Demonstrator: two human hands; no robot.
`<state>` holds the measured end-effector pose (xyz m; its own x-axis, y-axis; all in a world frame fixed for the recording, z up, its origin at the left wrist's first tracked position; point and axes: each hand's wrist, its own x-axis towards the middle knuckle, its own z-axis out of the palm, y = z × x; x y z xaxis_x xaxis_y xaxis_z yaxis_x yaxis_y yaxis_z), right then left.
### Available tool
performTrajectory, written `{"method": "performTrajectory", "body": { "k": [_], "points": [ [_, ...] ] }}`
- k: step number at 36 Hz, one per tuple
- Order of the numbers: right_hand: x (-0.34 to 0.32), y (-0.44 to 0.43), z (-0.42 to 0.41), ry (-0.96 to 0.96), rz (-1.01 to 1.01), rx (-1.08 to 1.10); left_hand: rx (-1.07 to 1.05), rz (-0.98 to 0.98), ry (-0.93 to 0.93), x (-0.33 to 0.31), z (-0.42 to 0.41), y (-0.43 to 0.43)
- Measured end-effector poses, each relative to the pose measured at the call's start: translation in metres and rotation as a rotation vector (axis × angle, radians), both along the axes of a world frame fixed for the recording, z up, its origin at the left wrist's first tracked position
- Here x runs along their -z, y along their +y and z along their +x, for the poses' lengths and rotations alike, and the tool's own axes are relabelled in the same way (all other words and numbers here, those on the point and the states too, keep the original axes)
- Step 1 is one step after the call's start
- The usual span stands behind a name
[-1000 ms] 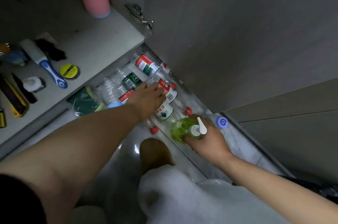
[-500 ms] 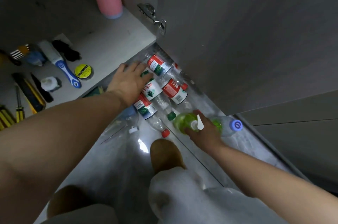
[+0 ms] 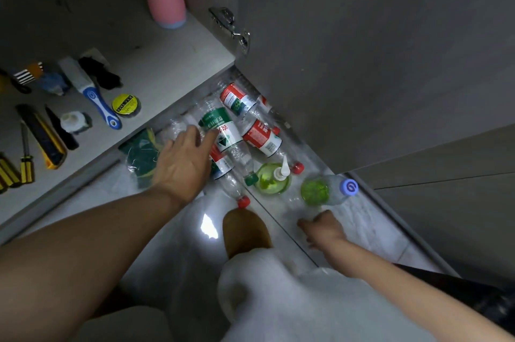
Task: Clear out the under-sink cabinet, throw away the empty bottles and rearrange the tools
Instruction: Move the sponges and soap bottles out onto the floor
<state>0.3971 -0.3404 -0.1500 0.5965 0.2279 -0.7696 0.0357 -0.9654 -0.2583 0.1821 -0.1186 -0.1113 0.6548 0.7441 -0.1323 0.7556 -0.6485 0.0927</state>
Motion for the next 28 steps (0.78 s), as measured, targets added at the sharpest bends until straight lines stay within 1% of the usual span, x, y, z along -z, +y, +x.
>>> {"method": "performTrajectory", "body": {
  "k": [2, 3, 4, 6, 7, 12, 16, 21, 25, 28],
  "points": [
    [-0.003, -0.006, 0.01, -0.115, 0.048, 0.186, -0.022, -0.096, 0.018, 0.003, 0.0, -0.006],
    [-0.004, -0.006, 0.015, -0.155, 0.107, 0.238, -0.043, -0.144, 0.021, 0.005, 0.0, -0.009],
    [-0.005, -0.006, 0.019, -0.15, 0.187, 0.267, -0.067, -0.194, 0.011, 0.008, 0.0, -0.011],
    [-0.006, -0.001, 0.022, -0.064, 0.356, 0.299, -0.106, -0.297, -0.036, 0.015, 0.002, -0.016],
    [-0.006, 0.001, 0.021, -0.022, 0.407, 0.324, -0.115, -0.35, -0.06, 0.019, 0.003, -0.019],
    [0.0, 0.024, 0.013, 0.09, 0.545, 0.42, -0.214, -0.645, -0.238, 0.032, 0.015, -0.031],
    [0.002, 0.041, 0.006, 0.108, 0.589, 0.434, -0.28, -0.704, -0.378, 0.037, 0.023, -0.032],
    [0.001, 0.057, 0.005, 0.169, 0.586, 0.453, -0.314, -0.737, -0.437, 0.041, 0.026, -0.026],
    [0.0, 0.064, 0.005, 0.137, 0.496, 0.433, -0.298, -0.761, -0.457, 0.041, 0.02, -0.019],
    [-0.001, 0.06, 0.0, 0.098, 0.363, 0.37, -0.322, -0.737, -0.45, 0.034, 0.009, -0.014]
  ]
}}
